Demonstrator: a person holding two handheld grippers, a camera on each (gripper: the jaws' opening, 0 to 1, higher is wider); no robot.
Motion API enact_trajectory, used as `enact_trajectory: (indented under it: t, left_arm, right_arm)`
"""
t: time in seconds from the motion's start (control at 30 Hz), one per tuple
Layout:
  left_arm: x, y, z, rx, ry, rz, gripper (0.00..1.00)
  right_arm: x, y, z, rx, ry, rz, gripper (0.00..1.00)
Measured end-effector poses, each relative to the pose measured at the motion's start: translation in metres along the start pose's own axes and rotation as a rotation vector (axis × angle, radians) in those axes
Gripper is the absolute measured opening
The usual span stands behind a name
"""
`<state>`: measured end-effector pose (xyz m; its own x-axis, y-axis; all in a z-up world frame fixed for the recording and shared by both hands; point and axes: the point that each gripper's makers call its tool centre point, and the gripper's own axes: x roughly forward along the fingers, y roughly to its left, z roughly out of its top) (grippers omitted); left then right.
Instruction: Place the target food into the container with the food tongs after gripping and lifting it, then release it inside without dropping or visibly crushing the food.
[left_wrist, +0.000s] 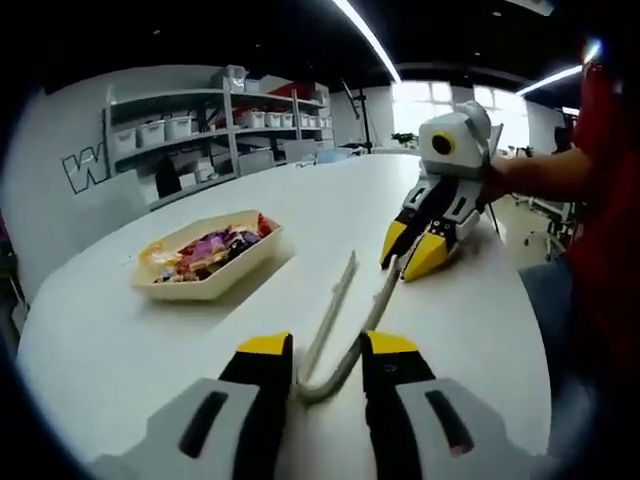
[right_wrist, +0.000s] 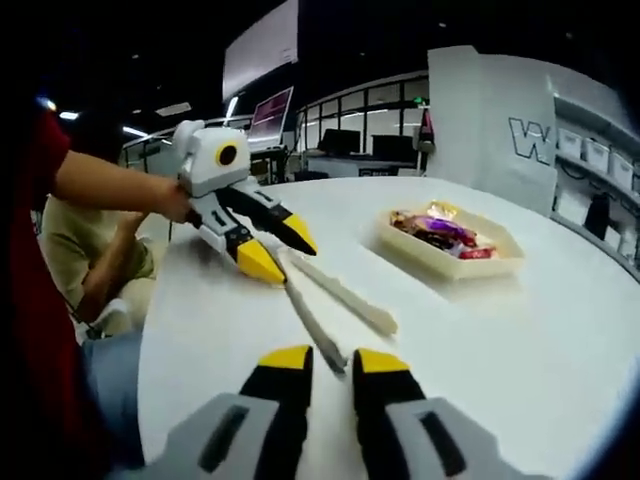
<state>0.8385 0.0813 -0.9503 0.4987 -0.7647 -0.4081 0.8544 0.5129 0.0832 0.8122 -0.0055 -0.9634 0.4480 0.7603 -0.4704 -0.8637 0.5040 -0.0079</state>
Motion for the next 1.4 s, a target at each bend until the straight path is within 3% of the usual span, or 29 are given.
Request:
enact_trajectory:
  t: [0.2, 0.47, 0.93, 1.0, 1.13, 1.27, 1.4]
  left_arm:
    - [-0.004, 0.004, 0.002, 0.0, -0.007, 0.022, 0.27]
    - [-0.009, 0.001, -0.004, 0.003, 0.014, 0.023, 0.25]
    - [-0.005, 0.003, -0.013, 0.007, 0.04, 0.036, 0.25]
    - [-0.006, 0.004, -0.013, -0.02, 0.042, 0.051, 0.27]
    - [-0.008, 0.003, -0.013, -0.031, 0.032, 0.06, 0.25]
    - [-0.012, 0.006, -0.012, -0.048, 0.014, 0.091, 0.27]
    - [-0.019, 0.012, -0.002, -0.112, -0.072, 0.15, 0.31]
  right_arm:
    - [0.0, 0.0, 0.001, -0.009, 0.003, -0.01, 0.12]
    - [0.0, -0.004, -0.002, -0.021, 0.008, -0.034, 0.02]
    - [0.001, -0.008, -0.002, -0.016, 0.004, -0.052, 0.04]
    - [0.0, -0.009, -0.003, -0.017, 0.002, -0.058, 0.04]
    - [-0.003, -0.009, -0.003, -0.008, -0.018, -0.064, 0.07]
    - [-0.007, -0.009, 0.0, 0.004, -0.038, -0.079, 0.19]
    - [-0.011, -0.01, 0.008, 0.036, -0.068, -0.093, 0.3]
